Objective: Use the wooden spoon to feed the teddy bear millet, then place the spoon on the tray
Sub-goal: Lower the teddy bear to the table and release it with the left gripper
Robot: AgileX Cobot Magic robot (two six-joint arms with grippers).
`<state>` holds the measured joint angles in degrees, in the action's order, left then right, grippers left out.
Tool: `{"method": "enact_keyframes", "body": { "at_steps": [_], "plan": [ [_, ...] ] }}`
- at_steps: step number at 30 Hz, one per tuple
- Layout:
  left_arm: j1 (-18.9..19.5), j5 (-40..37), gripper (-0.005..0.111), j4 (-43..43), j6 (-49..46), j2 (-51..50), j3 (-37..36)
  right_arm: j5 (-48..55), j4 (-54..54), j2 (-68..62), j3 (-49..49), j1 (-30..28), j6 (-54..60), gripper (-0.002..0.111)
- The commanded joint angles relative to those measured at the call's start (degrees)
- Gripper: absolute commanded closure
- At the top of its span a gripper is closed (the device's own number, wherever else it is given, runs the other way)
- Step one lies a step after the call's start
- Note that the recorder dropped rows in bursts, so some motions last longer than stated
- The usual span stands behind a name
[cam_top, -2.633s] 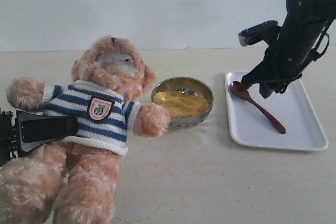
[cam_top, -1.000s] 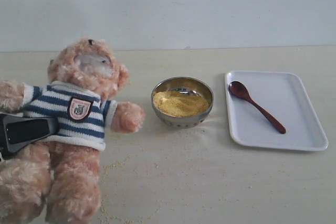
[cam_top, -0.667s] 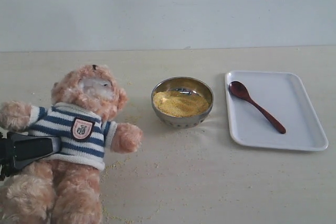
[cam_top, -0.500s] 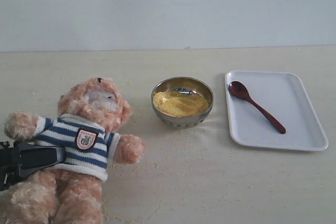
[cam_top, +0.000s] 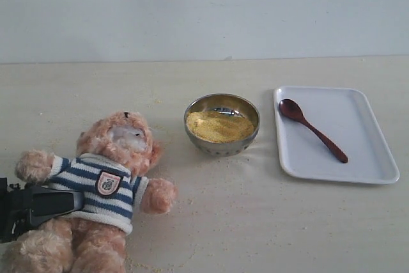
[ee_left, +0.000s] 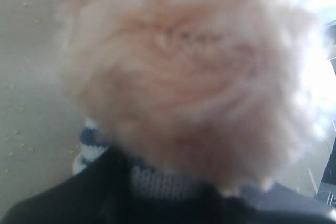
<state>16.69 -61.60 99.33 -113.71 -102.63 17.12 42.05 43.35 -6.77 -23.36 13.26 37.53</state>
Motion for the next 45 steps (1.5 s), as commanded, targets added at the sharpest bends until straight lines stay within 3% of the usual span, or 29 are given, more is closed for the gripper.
{"method": "enact_keyframes", "body": {
  "at_steps": [1,8,15,18,24,29,39,45],
  "plan": [
    [0.3,-0.9,0.102,0.6,-0.8,0.0,1.0,-0.3,0.0,0.3,0.2,-0.2,0.5,0.108],
    [0.3,1.2,0.101,0.6,-0.8,0.0,1.4,-0.3,0.0,0.3,0.2,-0.2,0.5,0.108],
    [0.3,1.7,0.063,0.6,0.5,0.0,1.4,-0.2,0.0,0.3,0.2,-0.2,0.5,0.108],
    [0.3,-4.9,0.052,0.6,1.0,0.0,1.4,0.7,0.0,0.3,0.2,-0.2,0.5,0.108],
    [1.6,-4.3,0.051,0.6,0.5,0.2,0.8,1.2,0.0,0.3,0.2,-0.2,0.5,0.108],
    [3.3,-8.4,0.051,-0.2,1.8,1.5,0.8,1.2,0.0,0.3,0.2,-0.2,0.5,0.108],
    [3.7,-8.4,0.051,-2.3,11.1,19.1,0.8,1.5,0.0,0.3,0.2,-0.2,0.6,0.108],
    [6.1,-8.4,0.051,-2.7,17.9,31.0,0.8,2.0,0.0,0.3,0.2,-0.2,0.6,0.108]
  ]
}}
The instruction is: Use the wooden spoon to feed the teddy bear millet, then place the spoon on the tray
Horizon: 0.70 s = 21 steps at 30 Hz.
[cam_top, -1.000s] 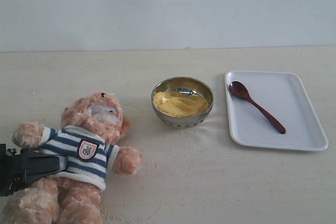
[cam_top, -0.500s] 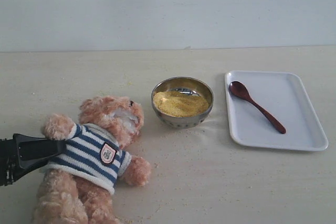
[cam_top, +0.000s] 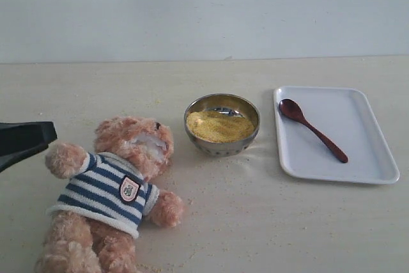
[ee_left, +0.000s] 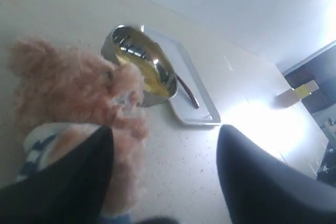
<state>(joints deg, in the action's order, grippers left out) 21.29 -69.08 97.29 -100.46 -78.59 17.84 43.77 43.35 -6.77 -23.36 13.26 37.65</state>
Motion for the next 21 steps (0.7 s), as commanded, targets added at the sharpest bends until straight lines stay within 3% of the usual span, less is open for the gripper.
{"method": "enact_keyframes", "body": {
  "at_steps": [1,4,10,21],
  "plan": [
    [1.8,-0.9,0.051,-0.7,6.0,9.0,0.1,0.3,0.0,0.3,0.2,-0.2,0.5,0.108],
    [2.8,-0.9,0.058,-0.9,9.4,15.0,0.1,0.0,0.0,0.3,0.2,-0.2,0.5,0.108],
    [2.8,-0.9,0.101,-0.7,13.1,27.3,0.1,-3.9,0.2,0.3,0.2,-0.2,0.5,0.108],
    [2.8,-0.9,0.102,0.2,16.2,34.9,0.2,-8.7,0.9,0.3,0.2,-0.2,0.4,0.108]
  ]
}}
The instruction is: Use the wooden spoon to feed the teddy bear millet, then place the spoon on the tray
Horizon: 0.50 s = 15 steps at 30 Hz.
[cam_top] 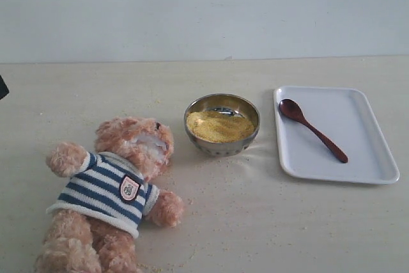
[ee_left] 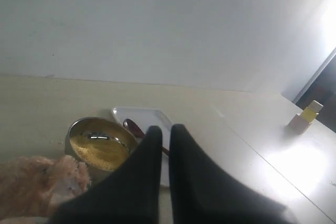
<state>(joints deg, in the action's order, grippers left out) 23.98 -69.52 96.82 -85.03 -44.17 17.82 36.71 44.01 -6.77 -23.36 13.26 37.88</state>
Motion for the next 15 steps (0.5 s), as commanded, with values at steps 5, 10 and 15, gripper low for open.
{"method": "enact_keyframes", "body": {
  "at_steps": [5,10,15],
  "plan": [
    [0.2,-0.4,0.102,3.1,-0.8,0.5,0.2,-2.0,0.3,0.3,0.2,-0.2,0.1,0.108],
    [0.2,-0.4,0.102,3.1,-2.4,0.4,0.2,-2.0,0.3,0.3,0.2,-0.2,-0.1,0.108],
    [0.2,-0.4,0.102,3.1,-2.3,0.4,0.2,-2.0,0.3,0.3,0.2,-0.2,-0.1,0.108]
  ]
}}
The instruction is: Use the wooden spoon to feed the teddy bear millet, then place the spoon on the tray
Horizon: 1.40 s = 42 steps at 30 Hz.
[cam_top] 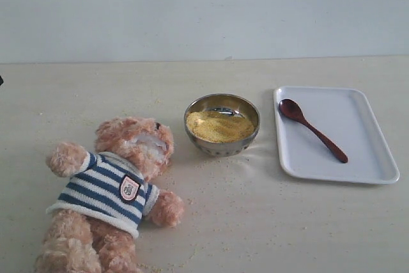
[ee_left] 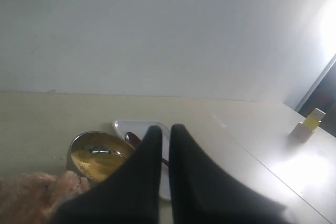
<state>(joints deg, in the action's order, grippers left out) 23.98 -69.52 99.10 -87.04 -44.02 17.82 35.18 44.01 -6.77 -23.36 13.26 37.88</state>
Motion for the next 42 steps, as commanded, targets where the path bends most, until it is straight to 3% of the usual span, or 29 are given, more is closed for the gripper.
{"method": "enact_keyframes", "body": {
  "at_steps": [1,19,27,30,37,42],
  "plan": [
    [0.2,-0.4,0.102,0.9,-0.3,0.2,0.2,-0.5,0.3,0.3,0.2,-0.2,-0.1,0.108],
    [0.2,-0.4,0.102,0.9,-0.3,0.7,0.2,-0.5,0.3,0.3,0.2,-0.2,-0.1,0.108],
    [-0.9,-0.4,0.102,0.9,-0.4,15.6,0.2,-0.5,0.3,0.3,0.2,-0.2,-0.1,0.108],
    [-4.3,-0.4,0.102,0.9,-0.4,20.2,0.2,-2.0,0.3,0.3,4.1,-0.2,-0.1,0.108],
    [-7.3,-0.4,0.102,0.9,-0.4,23.6,0.2,-3.6,0.4,0.4,21.4,-0.2,-0.1,0.108],
    [-8.6,-0.4,0.102,0.9,-0.4,23.6,0.2,-4.4,0.8,4.2,23.4,-0.2,-0.1,0.108]
  ]
}}
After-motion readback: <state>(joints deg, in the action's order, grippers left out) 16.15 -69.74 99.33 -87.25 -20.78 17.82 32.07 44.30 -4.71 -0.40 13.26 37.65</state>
